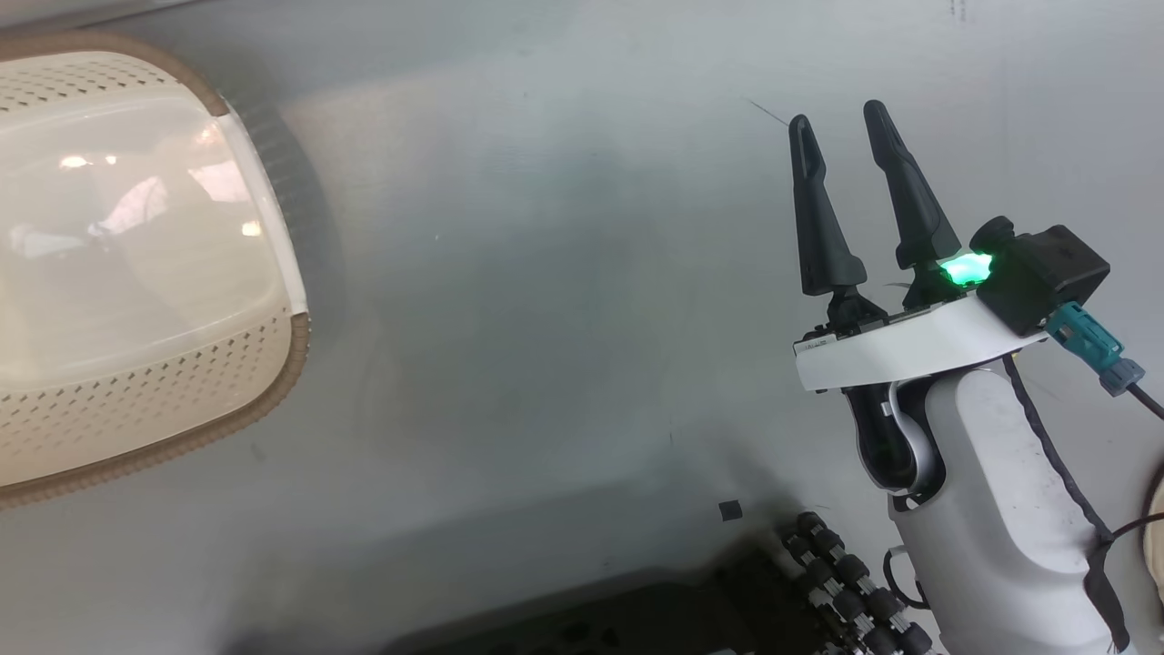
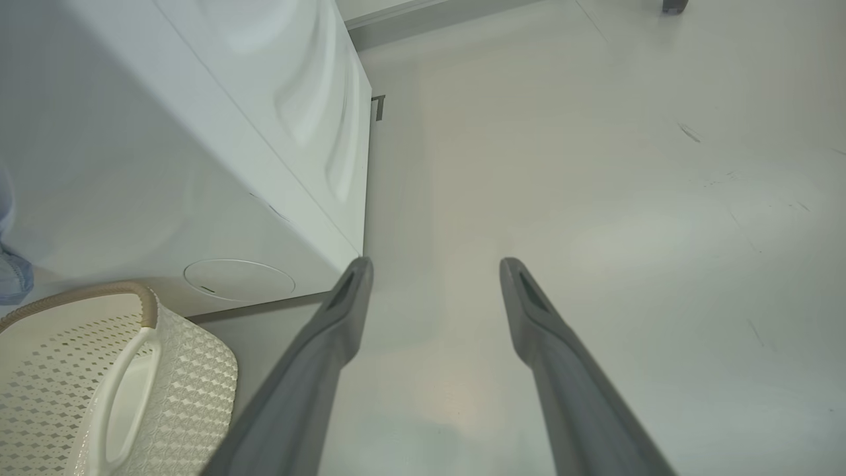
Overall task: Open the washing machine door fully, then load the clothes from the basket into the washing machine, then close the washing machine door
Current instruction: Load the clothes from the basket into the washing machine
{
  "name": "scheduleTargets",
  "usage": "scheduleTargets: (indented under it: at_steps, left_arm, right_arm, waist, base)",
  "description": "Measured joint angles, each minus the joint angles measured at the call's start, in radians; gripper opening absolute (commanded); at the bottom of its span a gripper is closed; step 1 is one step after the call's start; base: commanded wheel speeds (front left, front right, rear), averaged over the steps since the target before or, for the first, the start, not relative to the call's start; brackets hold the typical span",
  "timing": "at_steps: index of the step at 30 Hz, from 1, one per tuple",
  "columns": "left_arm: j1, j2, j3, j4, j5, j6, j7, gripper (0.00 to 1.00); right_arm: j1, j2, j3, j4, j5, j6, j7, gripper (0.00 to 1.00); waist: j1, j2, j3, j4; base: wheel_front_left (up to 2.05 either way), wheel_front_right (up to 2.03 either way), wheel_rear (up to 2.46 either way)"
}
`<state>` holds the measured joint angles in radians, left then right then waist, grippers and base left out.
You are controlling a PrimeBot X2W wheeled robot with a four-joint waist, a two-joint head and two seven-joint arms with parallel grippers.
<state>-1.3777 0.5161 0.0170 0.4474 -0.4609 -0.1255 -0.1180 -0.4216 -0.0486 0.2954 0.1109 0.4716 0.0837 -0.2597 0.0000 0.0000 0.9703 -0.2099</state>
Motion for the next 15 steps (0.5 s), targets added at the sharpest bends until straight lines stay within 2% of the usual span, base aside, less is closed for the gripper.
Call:
scheduleTargets:
  at_steps: [9, 15]
  left_arm:
    - [0.137, -0.042, 0.002, -0.016, -0.005, 0.000, -0.096, 1.00]
    - [0.232, -0.071, 0.002, -0.045, -0.009, 0.000, -0.122, 1.00]
  right_arm:
    - [0.000, -0.001, -0.020, 0.008, -0.019, 0.000, 0.000, 1.00]
    - [0.006, -0.001, -0.040, 0.018, -0.036, 0.000, 0.000, 1.00]
  waist:
    - [0.0000, 0.0000, -0.035, 0.035]
    - [0.0000, 0.0000, -0.065, 0.055]
  base:
    - [0.00, 0.00, 0.00]
    - [0.00, 0.00, 0.00]
